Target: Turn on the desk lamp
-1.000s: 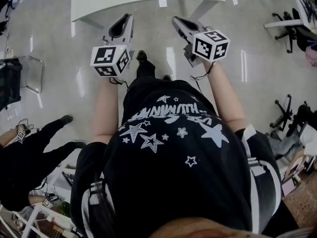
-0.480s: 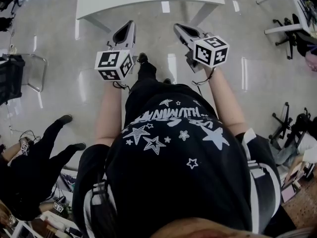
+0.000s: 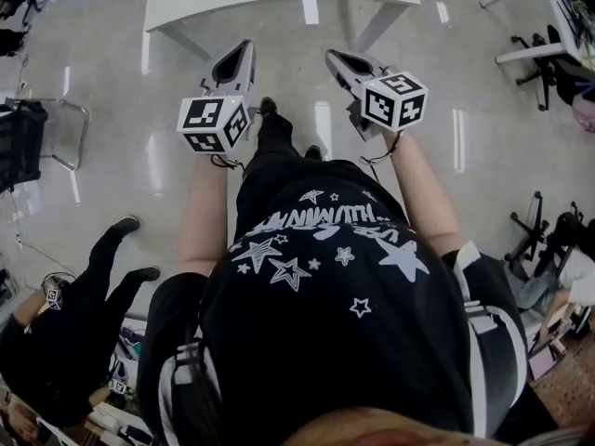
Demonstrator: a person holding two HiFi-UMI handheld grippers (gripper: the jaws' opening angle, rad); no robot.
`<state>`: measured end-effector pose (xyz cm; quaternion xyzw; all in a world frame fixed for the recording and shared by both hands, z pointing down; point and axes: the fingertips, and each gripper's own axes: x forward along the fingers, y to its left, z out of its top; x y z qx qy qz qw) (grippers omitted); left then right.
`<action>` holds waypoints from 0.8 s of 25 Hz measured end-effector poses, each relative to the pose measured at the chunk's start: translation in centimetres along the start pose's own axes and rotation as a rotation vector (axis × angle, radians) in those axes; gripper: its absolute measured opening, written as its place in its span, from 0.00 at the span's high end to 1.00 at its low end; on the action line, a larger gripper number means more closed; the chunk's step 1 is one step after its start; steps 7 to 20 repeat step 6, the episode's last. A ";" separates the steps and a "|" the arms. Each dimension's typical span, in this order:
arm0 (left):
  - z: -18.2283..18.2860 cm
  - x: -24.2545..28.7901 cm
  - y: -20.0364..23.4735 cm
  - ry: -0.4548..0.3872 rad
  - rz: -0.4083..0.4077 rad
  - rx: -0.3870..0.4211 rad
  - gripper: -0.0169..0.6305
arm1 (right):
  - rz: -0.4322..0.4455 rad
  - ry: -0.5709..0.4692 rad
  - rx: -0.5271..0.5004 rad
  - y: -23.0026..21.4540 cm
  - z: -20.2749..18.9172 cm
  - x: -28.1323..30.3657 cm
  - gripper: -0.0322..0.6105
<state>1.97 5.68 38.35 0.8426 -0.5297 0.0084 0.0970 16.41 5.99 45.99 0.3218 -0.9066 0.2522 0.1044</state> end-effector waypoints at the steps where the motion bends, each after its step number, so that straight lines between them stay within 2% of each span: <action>1: -0.1 -0.1 -0.7 -0.001 0.003 0.002 0.96 | 0.003 0.001 -0.002 -0.1 -0.3 -0.6 0.94; 6: -1.1 0.1 -4.4 0.022 0.014 0.008 0.96 | 0.009 -0.007 0.000 -1.5 -0.4 -3.9 0.94; 20: -1.1 0.1 -4.4 0.022 0.014 0.008 0.96 | 0.009 -0.007 0.000 -1.5 -0.4 -3.9 0.94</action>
